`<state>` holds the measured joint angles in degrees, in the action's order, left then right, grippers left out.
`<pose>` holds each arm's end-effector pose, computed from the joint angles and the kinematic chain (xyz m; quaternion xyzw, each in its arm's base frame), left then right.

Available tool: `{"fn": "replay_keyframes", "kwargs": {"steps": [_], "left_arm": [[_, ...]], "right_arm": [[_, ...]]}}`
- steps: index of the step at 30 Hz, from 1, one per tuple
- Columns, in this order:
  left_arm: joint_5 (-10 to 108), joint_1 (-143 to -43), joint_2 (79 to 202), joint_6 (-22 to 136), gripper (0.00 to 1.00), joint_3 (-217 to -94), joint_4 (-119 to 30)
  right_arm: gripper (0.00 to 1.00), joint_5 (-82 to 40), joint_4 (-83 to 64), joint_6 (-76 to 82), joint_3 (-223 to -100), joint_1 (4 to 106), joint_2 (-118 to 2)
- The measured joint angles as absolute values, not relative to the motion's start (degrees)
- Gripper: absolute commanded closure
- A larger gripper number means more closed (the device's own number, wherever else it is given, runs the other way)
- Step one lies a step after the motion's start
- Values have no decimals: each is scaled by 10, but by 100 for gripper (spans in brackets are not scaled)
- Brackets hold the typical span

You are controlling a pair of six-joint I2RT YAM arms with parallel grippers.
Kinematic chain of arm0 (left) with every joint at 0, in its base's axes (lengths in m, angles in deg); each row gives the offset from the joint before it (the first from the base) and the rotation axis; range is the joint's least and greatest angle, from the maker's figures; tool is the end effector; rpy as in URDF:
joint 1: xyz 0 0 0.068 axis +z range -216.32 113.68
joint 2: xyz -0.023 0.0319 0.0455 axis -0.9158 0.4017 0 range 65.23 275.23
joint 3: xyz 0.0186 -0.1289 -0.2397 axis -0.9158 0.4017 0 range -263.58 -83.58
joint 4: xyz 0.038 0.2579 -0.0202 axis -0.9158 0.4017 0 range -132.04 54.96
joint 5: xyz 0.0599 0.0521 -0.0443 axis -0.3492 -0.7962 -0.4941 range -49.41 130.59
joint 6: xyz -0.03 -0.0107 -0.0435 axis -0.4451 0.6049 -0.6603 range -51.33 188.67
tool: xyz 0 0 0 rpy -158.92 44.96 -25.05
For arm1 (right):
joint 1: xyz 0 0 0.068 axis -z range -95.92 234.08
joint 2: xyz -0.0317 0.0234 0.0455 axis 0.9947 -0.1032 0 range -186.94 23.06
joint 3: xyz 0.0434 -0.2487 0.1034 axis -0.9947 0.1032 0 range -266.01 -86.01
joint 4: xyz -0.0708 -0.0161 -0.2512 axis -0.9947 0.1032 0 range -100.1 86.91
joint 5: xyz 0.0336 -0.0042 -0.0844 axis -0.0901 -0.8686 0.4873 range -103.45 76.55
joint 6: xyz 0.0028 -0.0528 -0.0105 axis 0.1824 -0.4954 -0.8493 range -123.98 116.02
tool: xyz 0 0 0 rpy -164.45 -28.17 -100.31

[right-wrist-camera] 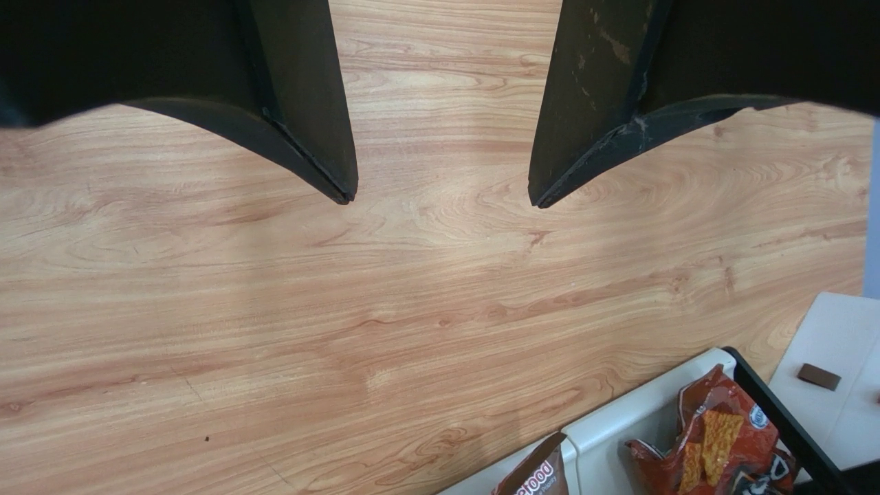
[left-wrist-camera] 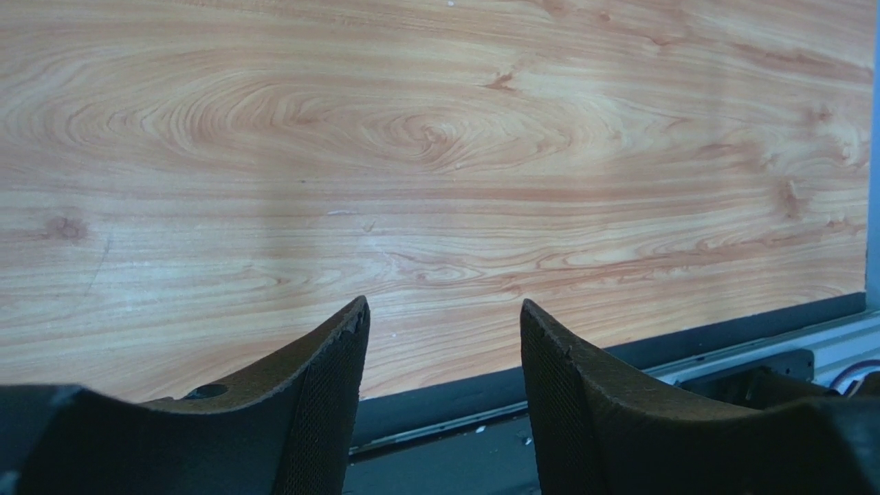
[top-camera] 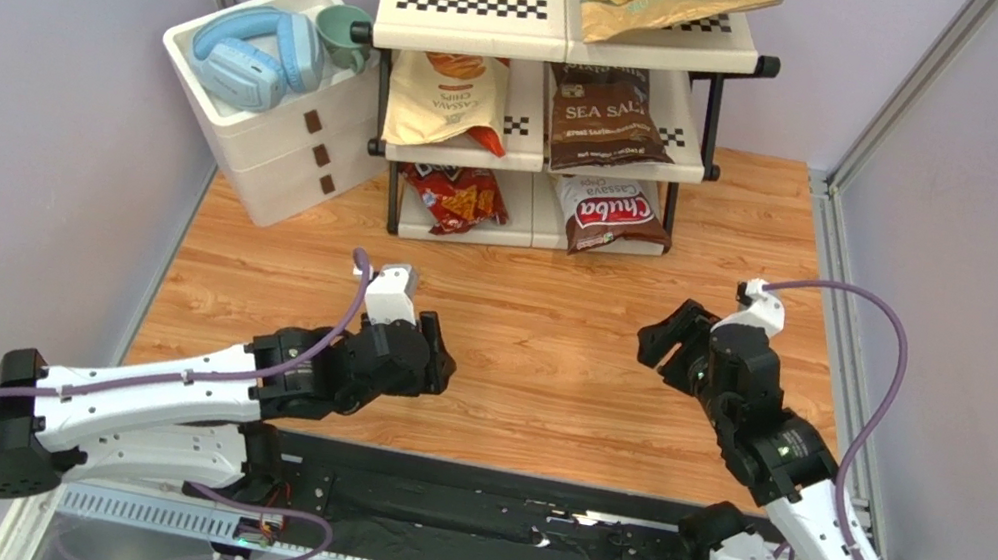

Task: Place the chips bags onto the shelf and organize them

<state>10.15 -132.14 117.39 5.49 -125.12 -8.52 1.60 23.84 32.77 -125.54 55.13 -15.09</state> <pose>0.0922 -0.1614 0.2629 -0.0817 0.8908 -0.2353 0.3800 0.1334 0.0633 0.2842 0.1219 0.8631 0.1620 0.4625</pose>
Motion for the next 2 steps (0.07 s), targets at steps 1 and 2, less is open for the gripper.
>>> {"fn": "replay_keyframes", "kwargs": {"steps": [1, 2], "left_arm": [[102, -1321, 1174, 54, 37, -1248, -85], [104, -1321, 1173, 54, 37, -1245, -86]], "right_arm": [[33, 15, 238, 332, -1254, 551, -148], [34, 14, 238, 335, -1253, 551, -145]]}}
